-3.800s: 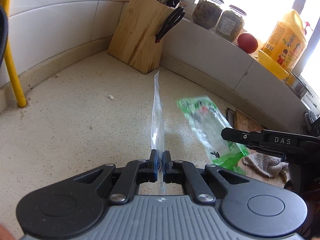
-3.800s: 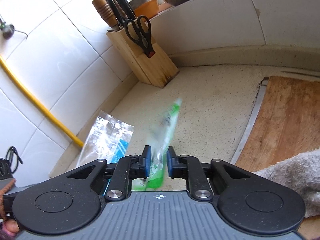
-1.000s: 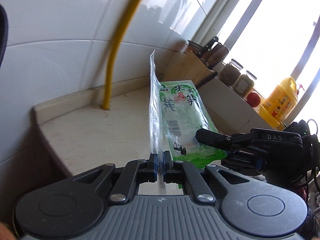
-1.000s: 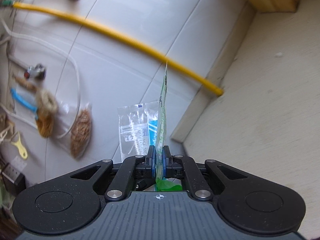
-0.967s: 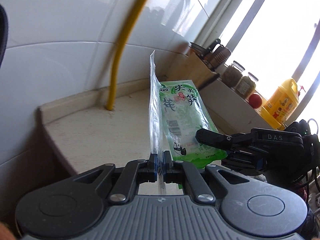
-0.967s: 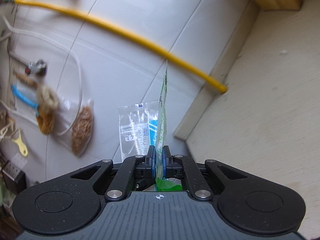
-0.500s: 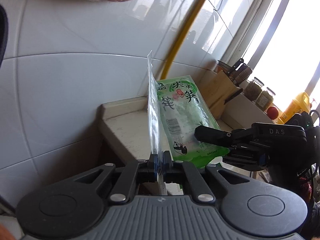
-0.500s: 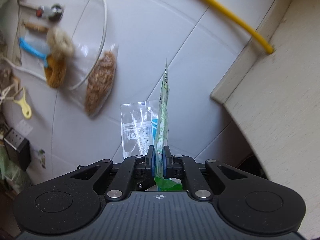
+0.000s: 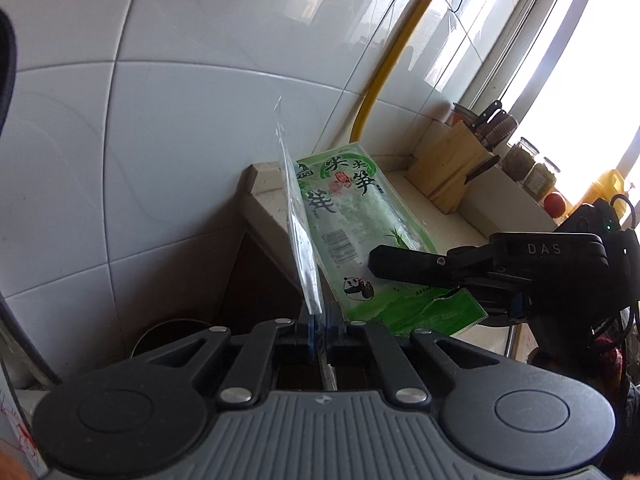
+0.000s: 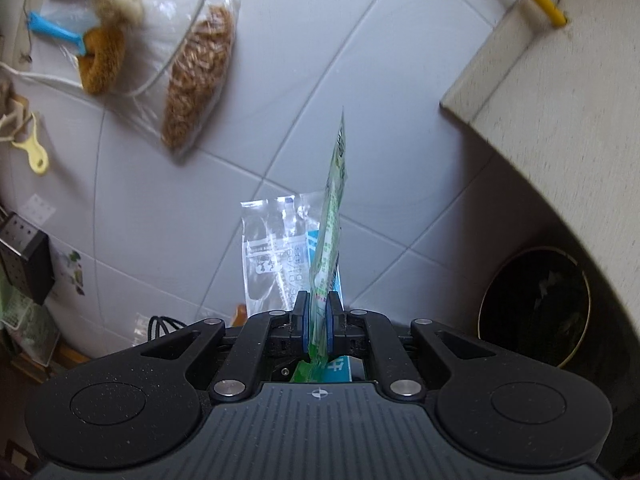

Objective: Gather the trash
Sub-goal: 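Carry the green wrapper and clear bag over the black bin with both grippers, then open both grippers to drop the wrappers into the bin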

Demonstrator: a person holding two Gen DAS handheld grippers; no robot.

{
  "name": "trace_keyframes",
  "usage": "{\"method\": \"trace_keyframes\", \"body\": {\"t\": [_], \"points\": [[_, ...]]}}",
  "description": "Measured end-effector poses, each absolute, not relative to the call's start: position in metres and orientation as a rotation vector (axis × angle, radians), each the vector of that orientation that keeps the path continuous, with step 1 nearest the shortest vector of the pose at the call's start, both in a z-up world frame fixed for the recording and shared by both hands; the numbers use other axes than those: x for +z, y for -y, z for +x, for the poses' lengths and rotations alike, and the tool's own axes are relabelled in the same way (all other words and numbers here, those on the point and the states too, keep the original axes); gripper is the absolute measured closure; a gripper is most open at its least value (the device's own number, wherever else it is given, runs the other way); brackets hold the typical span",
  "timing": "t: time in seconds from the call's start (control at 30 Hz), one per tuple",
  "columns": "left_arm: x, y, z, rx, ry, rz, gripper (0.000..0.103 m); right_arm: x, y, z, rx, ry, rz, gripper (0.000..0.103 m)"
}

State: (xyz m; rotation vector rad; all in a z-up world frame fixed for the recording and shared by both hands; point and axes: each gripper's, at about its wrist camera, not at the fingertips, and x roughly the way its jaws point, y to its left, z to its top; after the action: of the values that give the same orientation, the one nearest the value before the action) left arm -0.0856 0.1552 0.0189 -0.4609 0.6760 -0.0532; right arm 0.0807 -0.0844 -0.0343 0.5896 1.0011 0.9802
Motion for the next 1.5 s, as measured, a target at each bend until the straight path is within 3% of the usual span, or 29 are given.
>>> {"method": "trace_keyframes", "body": {"t": [0.97, 1.07, 1.13, 1.2, 1.33, 1.4, 1.5], "points": [[-0.086, -0.202, -0.015, 0.179, -0.963, -0.523, 0.101, -0.141, 0.029, 0.155, 0.786, -1.230, 0.366, 0.091], [-0.096, -0.199, -0.003, 0.202, -1.002, -0.495, 0.100, -0.152, 0.020, 0.159, 0.756, -1.226, 0.296, 0.087], [-0.108, -0.202, 0.006, 0.221, -1.036, -0.481, 0.096, -0.160, 0.016, 0.163, 0.733, -1.228, 0.252, 0.083], [-0.120, -0.204, 0.016, 0.249, -1.080, -0.472, 0.085, -0.173, 0.012, 0.168, 0.708, -1.256, 0.233, 0.076], [-0.141, -0.206, 0.029, 0.288, -1.154, -0.444, 0.079, -0.190, 0.005, 0.171, 0.680, -1.261, 0.182, 0.063], [-0.150, -0.207, 0.036, 0.293, -1.166, -0.447, 0.070, -0.195, 0.003, 0.171, 0.665, -1.259, 0.171, 0.062], [-0.152, -0.209, 0.041, 0.316, -1.181, -0.425, 0.069, -0.198, 0.005, 0.166, 0.658, -1.261, 0.166, 0.059]]}}
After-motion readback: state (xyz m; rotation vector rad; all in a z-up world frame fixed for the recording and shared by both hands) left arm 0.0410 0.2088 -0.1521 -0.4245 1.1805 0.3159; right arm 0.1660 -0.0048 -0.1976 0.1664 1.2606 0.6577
